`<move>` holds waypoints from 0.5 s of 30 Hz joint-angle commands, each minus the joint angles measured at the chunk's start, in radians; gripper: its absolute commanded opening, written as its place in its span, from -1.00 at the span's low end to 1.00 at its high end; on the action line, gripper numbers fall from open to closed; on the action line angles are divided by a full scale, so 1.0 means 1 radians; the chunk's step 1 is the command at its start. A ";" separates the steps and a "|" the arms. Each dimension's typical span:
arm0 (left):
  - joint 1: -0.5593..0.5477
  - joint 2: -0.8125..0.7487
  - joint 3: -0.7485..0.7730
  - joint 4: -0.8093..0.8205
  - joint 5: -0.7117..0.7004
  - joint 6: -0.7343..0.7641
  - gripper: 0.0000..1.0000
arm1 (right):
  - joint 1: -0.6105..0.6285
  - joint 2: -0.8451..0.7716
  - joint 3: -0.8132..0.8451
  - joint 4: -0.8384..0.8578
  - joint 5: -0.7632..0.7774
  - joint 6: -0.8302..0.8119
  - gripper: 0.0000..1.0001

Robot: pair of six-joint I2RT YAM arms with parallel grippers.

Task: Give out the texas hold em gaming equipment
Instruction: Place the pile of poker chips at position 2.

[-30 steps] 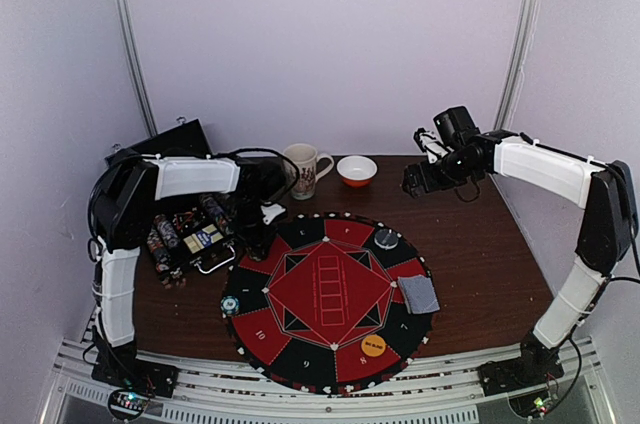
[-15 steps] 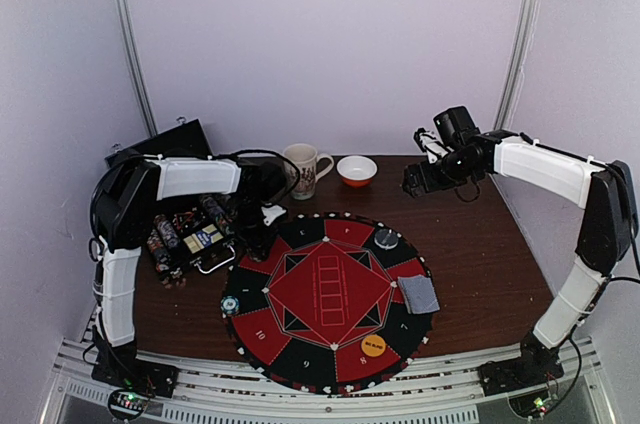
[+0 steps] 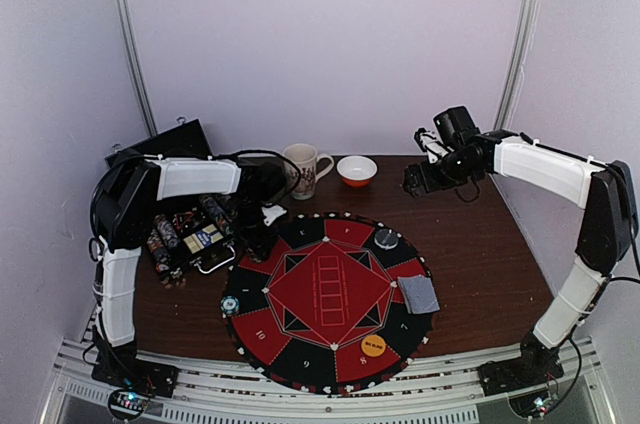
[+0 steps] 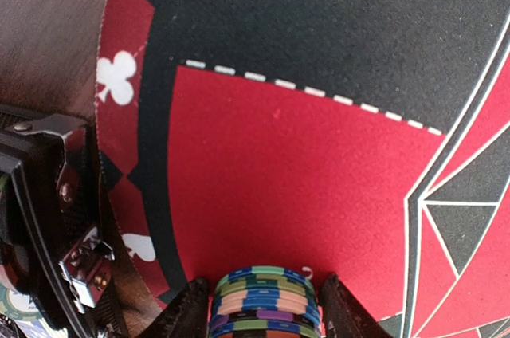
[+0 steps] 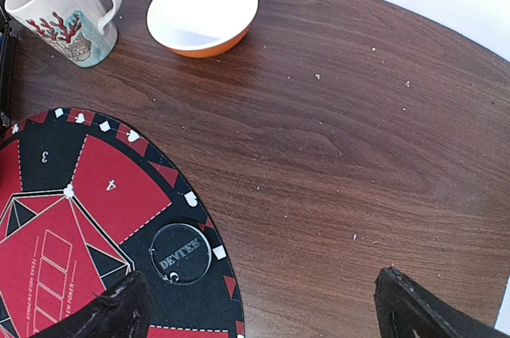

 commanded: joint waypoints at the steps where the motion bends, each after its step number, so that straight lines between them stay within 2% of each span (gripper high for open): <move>1: -0.007 0.010 -0.013 0.040 0.006 0.017 0.04 | 0.005 -0.014 0.022 -0.021 0.023 -0.014 1.00; 5: -0.007 0.008 -0.021 0.039 0.010 0.018 0.06 | 0.005 -0.017 0.023 -0.022 0.023 -0.015 1.00; 10: -0.006 -0.014 -0.038 0.038 0.006 0.020 0.18 | 0.005 -0.019 0.020 -0.020 0.023 -0.014 1.00; 15: -0.007 -0.010 -0.030 0.041 0.009 0.020 0.20 | 0.005 -0.017 0.024 -0.025 0.023 -0.016 1.00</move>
